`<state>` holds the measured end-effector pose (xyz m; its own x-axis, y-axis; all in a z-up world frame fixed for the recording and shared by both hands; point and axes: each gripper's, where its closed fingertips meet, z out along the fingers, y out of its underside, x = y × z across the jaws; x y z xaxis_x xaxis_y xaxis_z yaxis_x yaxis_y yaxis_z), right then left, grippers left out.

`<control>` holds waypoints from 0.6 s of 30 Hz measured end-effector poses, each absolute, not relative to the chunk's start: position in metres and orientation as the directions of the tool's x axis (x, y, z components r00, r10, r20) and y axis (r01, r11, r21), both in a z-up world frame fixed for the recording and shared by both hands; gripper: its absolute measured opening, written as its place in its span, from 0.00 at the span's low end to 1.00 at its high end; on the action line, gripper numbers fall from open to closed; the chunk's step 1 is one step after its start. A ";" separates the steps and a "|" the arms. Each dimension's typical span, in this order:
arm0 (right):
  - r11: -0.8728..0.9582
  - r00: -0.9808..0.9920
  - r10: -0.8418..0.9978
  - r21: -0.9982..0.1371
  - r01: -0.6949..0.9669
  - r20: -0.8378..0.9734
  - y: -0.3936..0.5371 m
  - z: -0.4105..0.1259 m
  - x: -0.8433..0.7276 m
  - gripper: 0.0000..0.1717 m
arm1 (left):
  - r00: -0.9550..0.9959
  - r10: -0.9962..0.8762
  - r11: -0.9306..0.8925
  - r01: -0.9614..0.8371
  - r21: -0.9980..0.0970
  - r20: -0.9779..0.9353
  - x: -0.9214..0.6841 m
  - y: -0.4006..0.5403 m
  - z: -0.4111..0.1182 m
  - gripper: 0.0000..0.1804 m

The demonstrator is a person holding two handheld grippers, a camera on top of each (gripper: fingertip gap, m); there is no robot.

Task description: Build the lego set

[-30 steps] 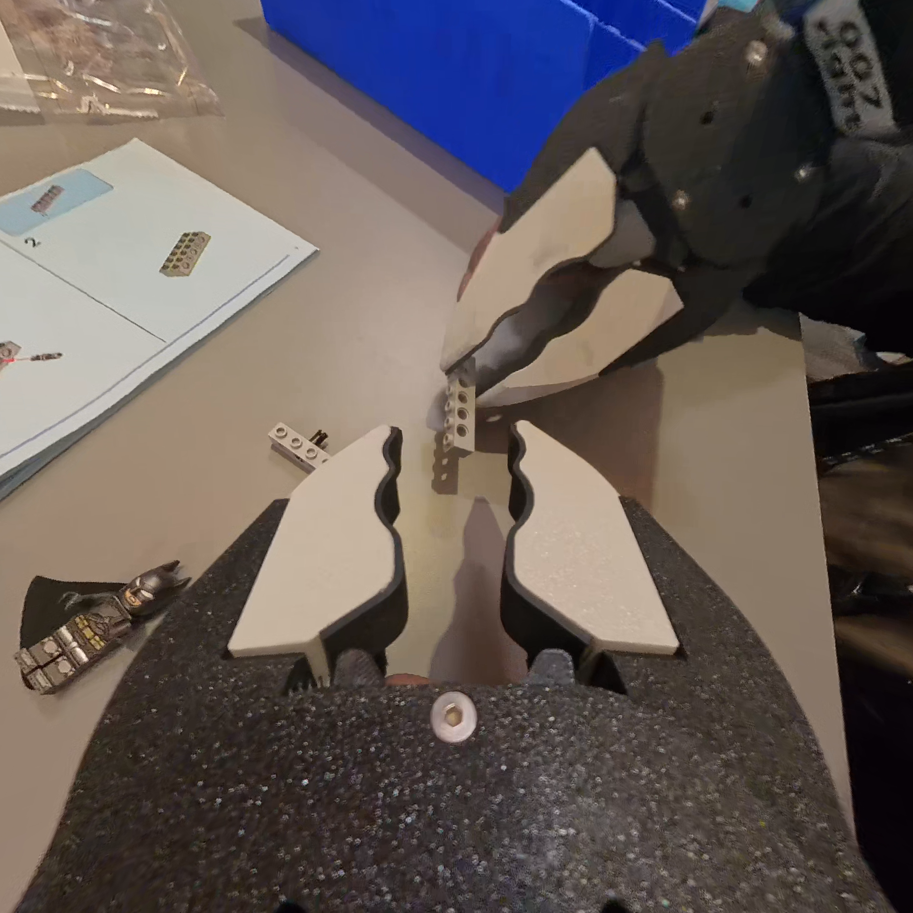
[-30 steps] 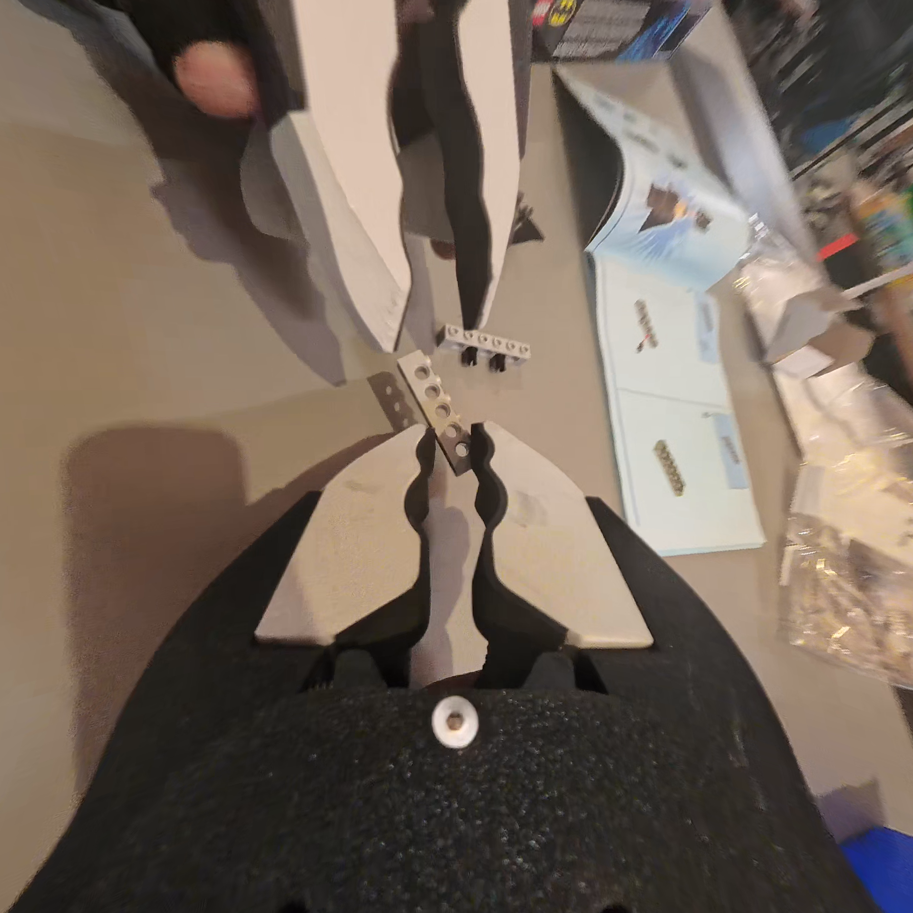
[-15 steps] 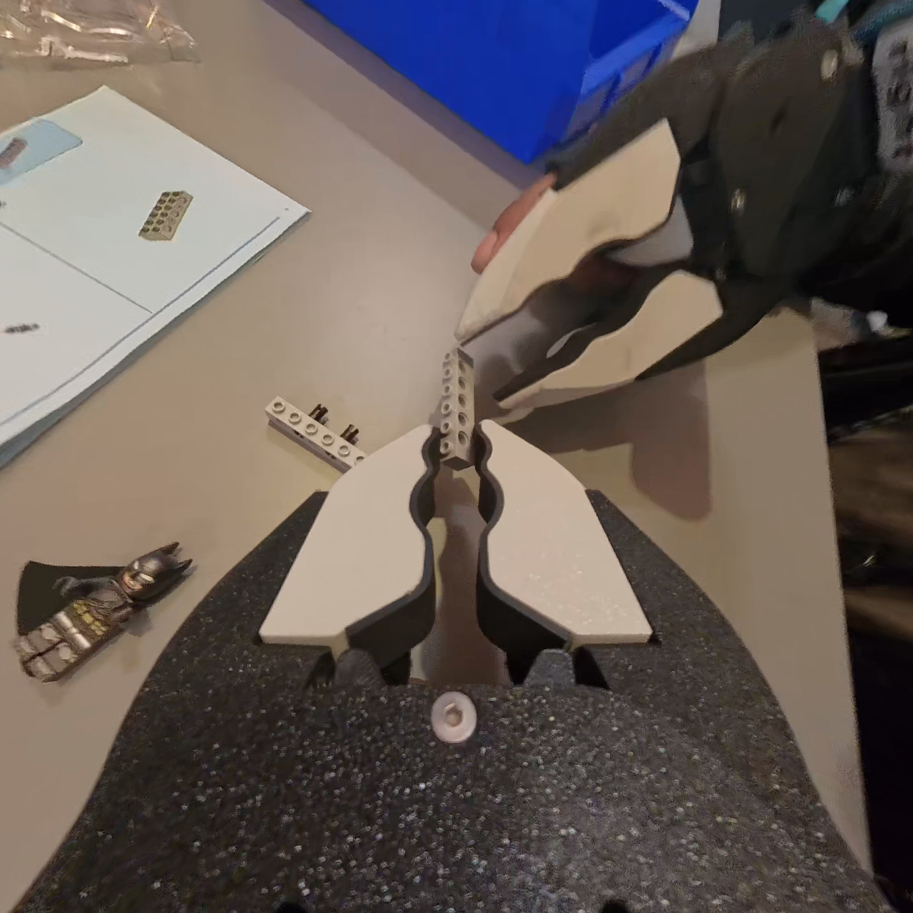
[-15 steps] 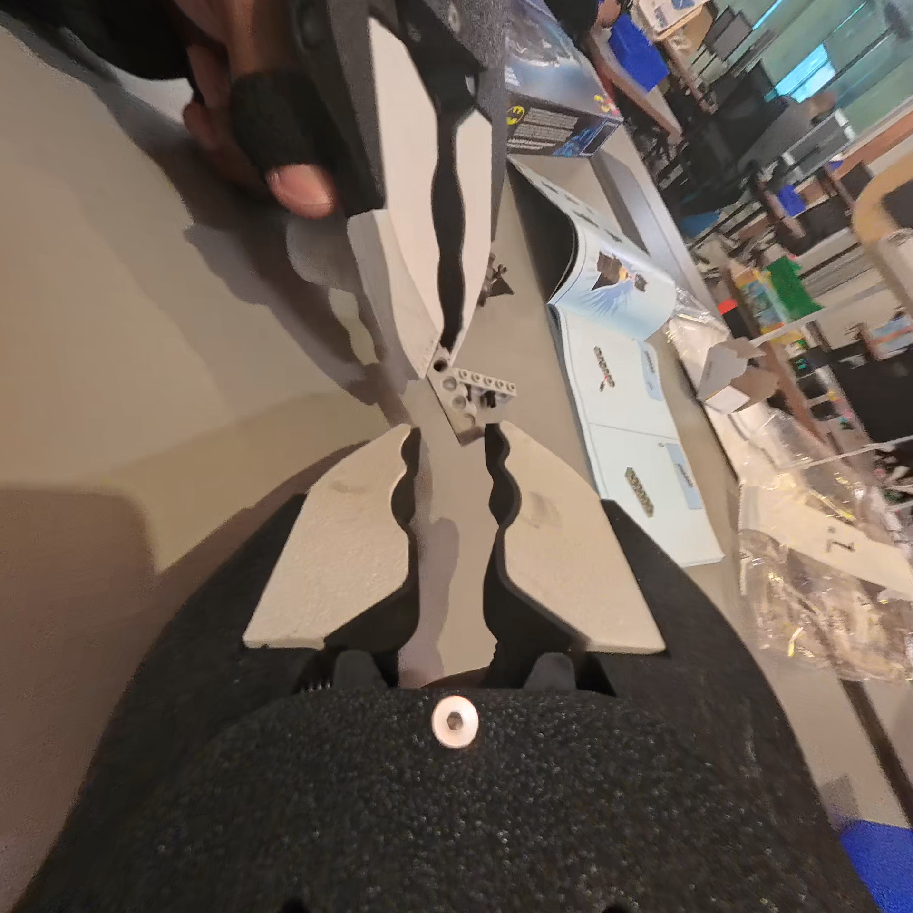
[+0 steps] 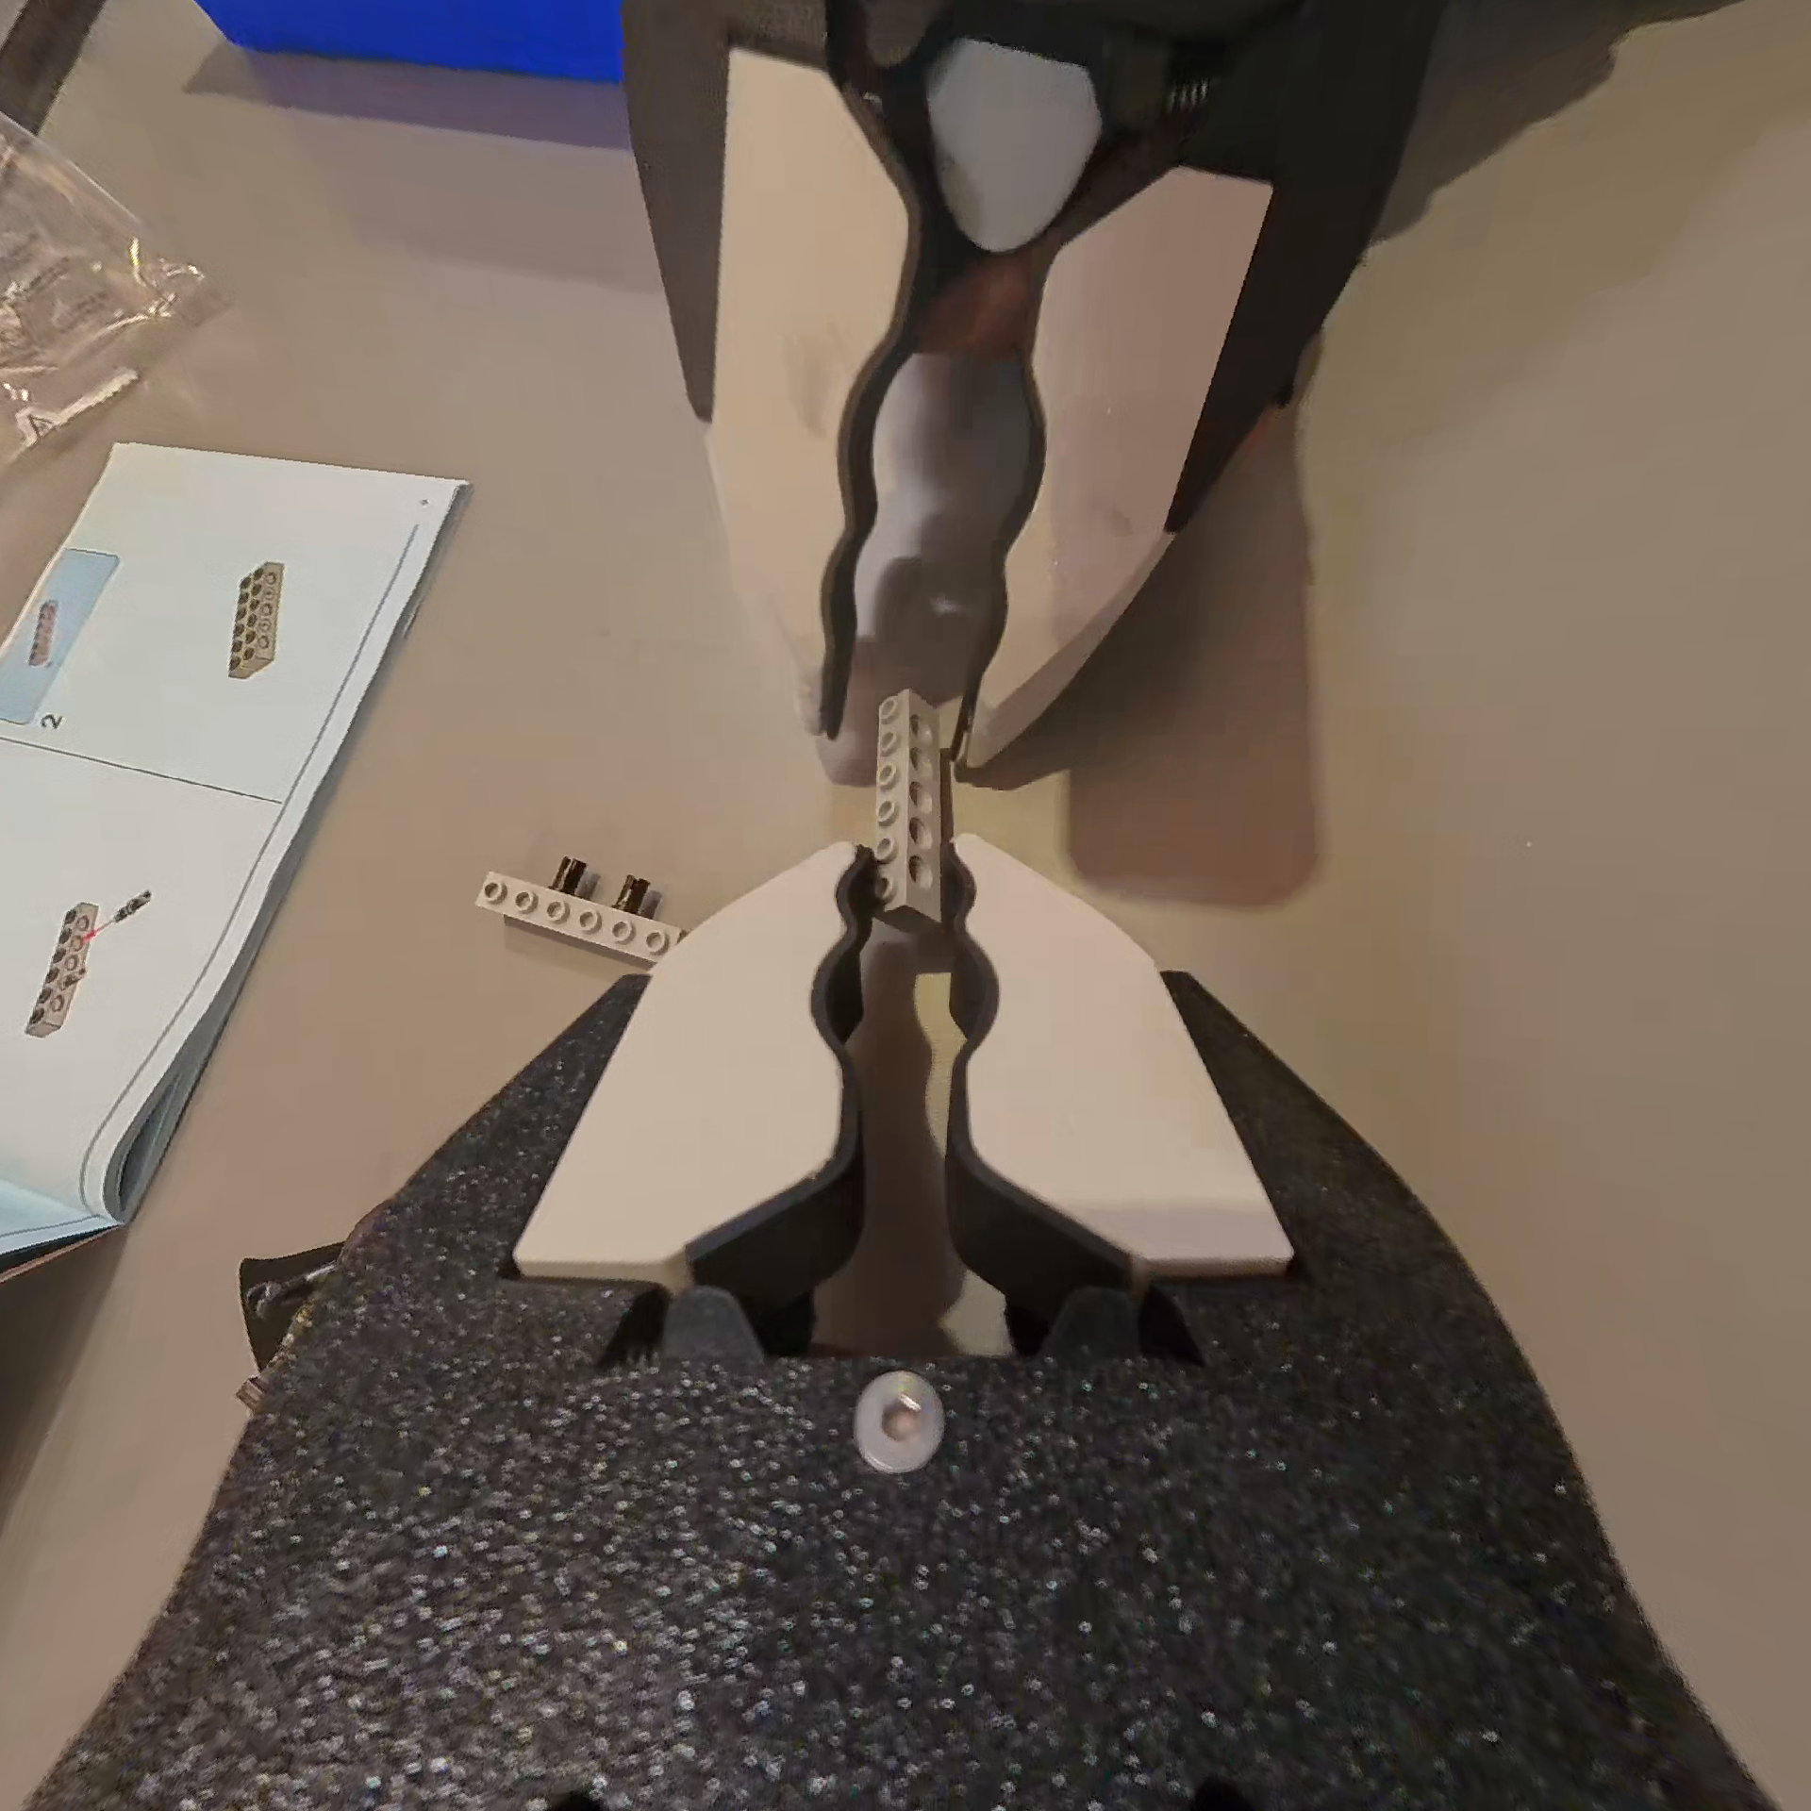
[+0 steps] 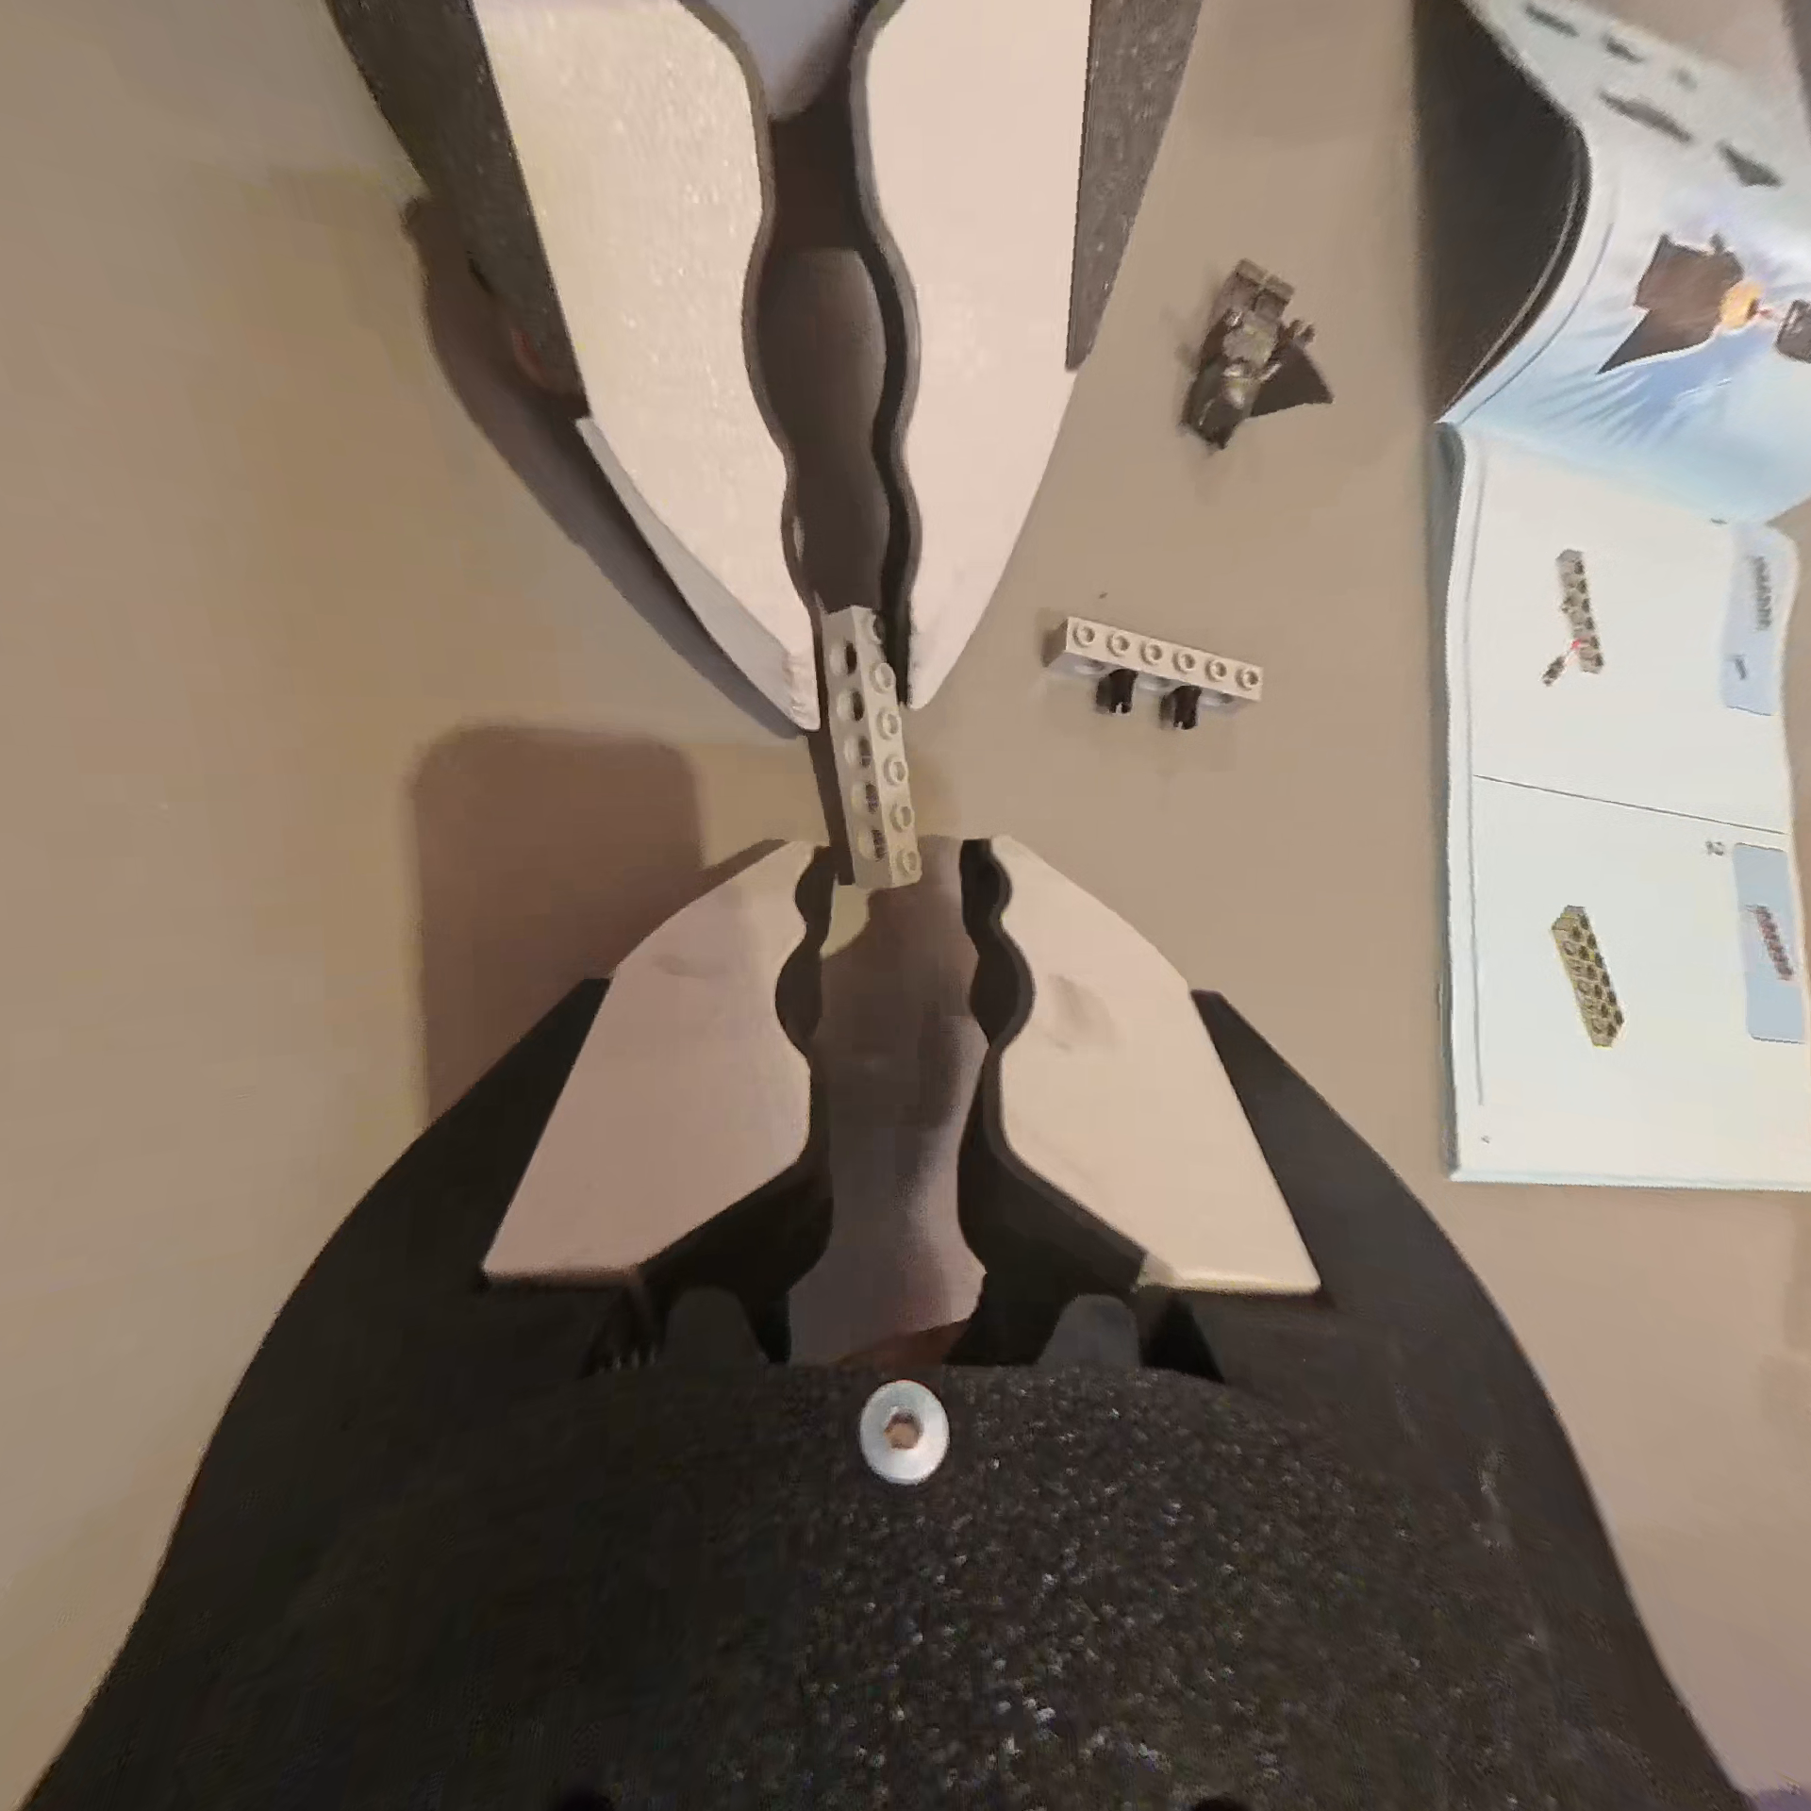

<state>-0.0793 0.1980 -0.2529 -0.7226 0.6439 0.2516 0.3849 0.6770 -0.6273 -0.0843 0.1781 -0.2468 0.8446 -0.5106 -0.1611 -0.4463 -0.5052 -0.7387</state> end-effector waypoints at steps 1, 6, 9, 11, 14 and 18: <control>0.675 -0.721 0.647 -0.625 0.391 0.247 0.198 -0.254 -0.079 0.12 | 0.844 -0.510 -0.507 -0.448 -0.736 -0.162 -0.085 0.178 -0.248 0.07; 0.664 -0.696 0.670 -0.626 0.409 0.256 0.204 -0.252 -0.079 0.08 | 0.858 -0.486 -0.539 -0.442 -0.717 -0.163 -0.089 0.179 -0.252 0.11; 0.672 -0.661 0.691 -0.597 0.437 0.294 0.216 -0.253 -0.080 0.08 | 0.878 -0.454 -0.555 -0.414 -0.722 -0.154 -0.093 0.181 -0.251 0.17; 0.692 -0.635 0.695 -0.556 0.461 0.338 0.226 -0.255 -0.079 0.08 | 0.890 -0.435 -0.567 -0.390 -0.726 -0.138 -0.096 0.182 -0.250 0.18; 0.735 -0.573 0.676 -0.469 0.489 0.463 0.248 -0.255 -0.080 0.08 | 0.905 -0.408 -0.578 -0.359 -0.733 -0.122 -0.099 0.183 -0.248 0.18; 0.731 -0.553 0.683 -0.459 0.506 0.477 0.252 -0.255 -0.075 0.08 | 0.913 -0.393 -0.581 -0.337 -0.741 -0.107 -0.099 0.184 -0.246 0.18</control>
